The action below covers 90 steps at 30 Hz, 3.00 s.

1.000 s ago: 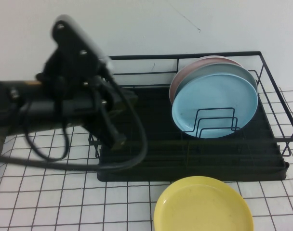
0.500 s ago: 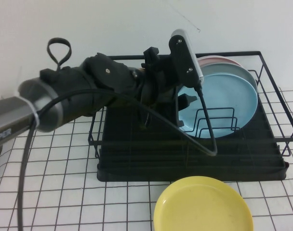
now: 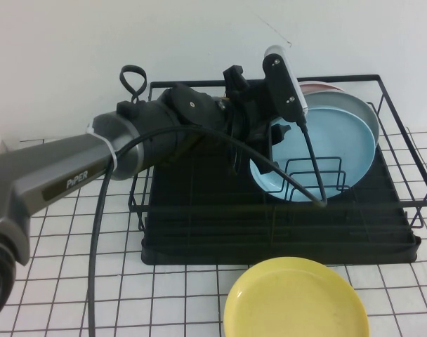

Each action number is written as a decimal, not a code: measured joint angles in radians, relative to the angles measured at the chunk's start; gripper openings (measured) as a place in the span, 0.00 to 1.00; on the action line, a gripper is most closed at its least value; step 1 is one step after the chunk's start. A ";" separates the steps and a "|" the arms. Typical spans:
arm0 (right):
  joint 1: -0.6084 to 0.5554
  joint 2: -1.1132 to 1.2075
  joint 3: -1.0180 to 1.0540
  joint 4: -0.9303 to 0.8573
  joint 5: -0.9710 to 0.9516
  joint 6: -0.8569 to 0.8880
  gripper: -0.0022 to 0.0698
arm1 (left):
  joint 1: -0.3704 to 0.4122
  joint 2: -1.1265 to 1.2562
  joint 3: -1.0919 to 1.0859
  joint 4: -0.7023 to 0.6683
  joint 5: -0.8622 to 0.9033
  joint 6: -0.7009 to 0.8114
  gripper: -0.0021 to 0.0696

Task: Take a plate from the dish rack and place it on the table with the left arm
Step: Grasp the plate from the shelf, then place the plate from the table

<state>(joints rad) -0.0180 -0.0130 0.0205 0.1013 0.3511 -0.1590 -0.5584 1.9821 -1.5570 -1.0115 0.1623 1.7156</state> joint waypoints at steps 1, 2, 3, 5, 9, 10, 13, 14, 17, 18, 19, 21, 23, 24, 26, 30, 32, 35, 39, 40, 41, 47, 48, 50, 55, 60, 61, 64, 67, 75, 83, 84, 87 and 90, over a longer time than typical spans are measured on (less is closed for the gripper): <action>0.000 0.000 0.000 0.000 0.000 0.000 0.02 | 0.000 0.004 0.000 0.000 -0.005 0.000 0.42; 0.000 0.000 0.000 0.000 0.000 0.000 0.02 | -0.002 0.007 -0.002 0.000 -0.012 0.000 0.41; 0.000 0.000 0.000 0.000 0.000 0.000 0.02 | -0.002 0.007 -0.002 -0.002 -0.017 0.002 0.38; 0.000 0.000 0.000 0.000 0.000 0.000 0.02 | -0.002 0.007 -0.005 -0.002 -0.018 0.002 0.30; 0.000 0.000 0.000 0.000 0.000 0.000 0.02 | -0.002 0.007 -0.005 -0.009 -0.025 0.002 0.12; 0.000 0.000 0.000 0.000 0.000 0.000 0.02 | -0.002 0.007 -0.005 -0.013 -0.027 0.002 0.10; 0.000 0.000 0.000 0.000 0.000 0.000 0.02 | -0.002 0.007 -0.007 -0.019 -0.031 0.002 0.07; 0.000 0.000 0.000 0.000 0.000 0.000 0.02 | -0.002 0.007 -0.007 -0.019 -0.031 0.002 0.07; 0.000 0.000 0.000 0.000 0.000 0.000 0.02 | -0.002 -0.002 -0.007 -0.019 -0.027 0.002 0.07; 0.000 0.000 0.000 0.000 0.000 0.000 0.02 | -0.002 -0.006 -0.007 -0.019 -0.024 0.002 0.07; 0.000 0.000 0.000 0.000 0.000 0.000 0.02 | -0.002 -0.016 -0.007 -0.019 -0.020 0.002 0.07; 0.000 0.000 0.000 0.000 0.000 0.000 0.02 | -0.002 -0.037 -0.007 -0.010 -0.020 -0.006 0.07; 0.000 0.000 0.000 0.000 0.000 0.000 0.02 | -0.002 -0.069 -0.007 -0.005 -0.020 -0.021 0.07; 0.000 0.000 0.000 0.000 0.000 0.000 0.02 | -0.002 -0.088 -0.007 -0.005 -0.020 -0.028 0.07; 0.000 0.000 0.000 0.000 0.000 0.000 0.02 | -0.002 -0.126 -0.007 -0.005 -0.019 -0.050 0.07; 0.000 0.000 0.000 0.000 0.000 0.000 0.02 | -0.002 -0.186 -0.007 -0.003 0.000 -0.083 0.06; 0.000 0.000 0.000 0.000 0.000 0.000 0.02 | -0.002 -0.215 -0.007 -0.001 0.033 -0.111 0.05; 0.000 0.000 0.000 0.000 0.000 0.000 0.02 | -0.002 -0.260 -0.007 -0.001 0.075 -0.180 0.04; 0.000 0.000 0.000 0.000 0.000 0.000 0.02 | -0.002 -0.325 -0.007 0.011 0.162 -0.347 0.04; 0.000 0.000 0.000 0.000 0.000 0.000 0.02 | -0.002 -0.345 -0.007 0.027 0.205 -0.395 0.04; 0.000 0.000 0.000 0.000 0.000 0.000 0.02 | -0.002 -0.364 -0.007 0.048 0.257 -0.447 0.04; 0.000 0.000 0.000 0.000 0.000 0.000 0.02 | -0.002 -0.430 -0.007 0.246 0.576 -0.800 0.04; 0.000 0.000 0.000 0.000 0.000 0.000 0.02 | -0.002 -0.430 -0.007 0.288 0.624 -0.854 0.04; 0.000 0.000 0.000 0.000 0.000 0.000 0.02 | -0.002 -0.430 -0.001 0.354 0.694 -0.934 0.04; 0.000 0.000 0.000 0.000 0.000 0.000 0.02 | -0.004 -0.432 0.103 0.409 0.766 -1.051 0.04; 0.000 0.000 0.000 0.000 0.000 0.000 0.02 | -0.039 -0.432 0.287 0.393 0.690 -1.106 0.04; 0.000 0.000 0.000 0.000 0.000 0.000 0.02 | -0.051 -0.432 0.321 0.390 0.660 -1.112 0.04; 0.000 0.000 0.000 0.000 0.000 0.000 0.02 | -0.079 -0.432 0.392 0.382 0.585 -1.126 0.04; 0.000 0.000 0.000 0.000 0.000 0.000 0.02 | -0.087 -0.428 0.435 0.375 0.502 -1.151 0.04; 0.000 0.000 0.000 0.000 0.000 0.000 0.02 | -0.087 -0.308 0.444 0.375 0.350 -1.143 0.04; 0.000 0.000 0.000 0.000 0.000 0.000 0.02 | -0.088 -0.269 0.446 0.438 0.268 -1.127 0.20; 0.000 0.000 0.000 0.000 0.000 0.000 0.02 | -0.088 -0.269 0.446 0.441 0.257 -1.127 0.28; 0.000 0.000 0.000 0.000 0.000 0.000 0.02 | -0.088 -0.269 0.446 0.442 0.245 -1.127 0.51; 0.000 0.000 0.000 0.000 0.000 0.000 0.02 | -0.088 -0.269 0.446 0.442 0.245 -1.129 0.62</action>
<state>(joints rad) -0.0180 -0.0130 0.0205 0.1013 0.3511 -0.1590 -0.6468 1.7129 -1.1111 -0.5699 0.4070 0.5867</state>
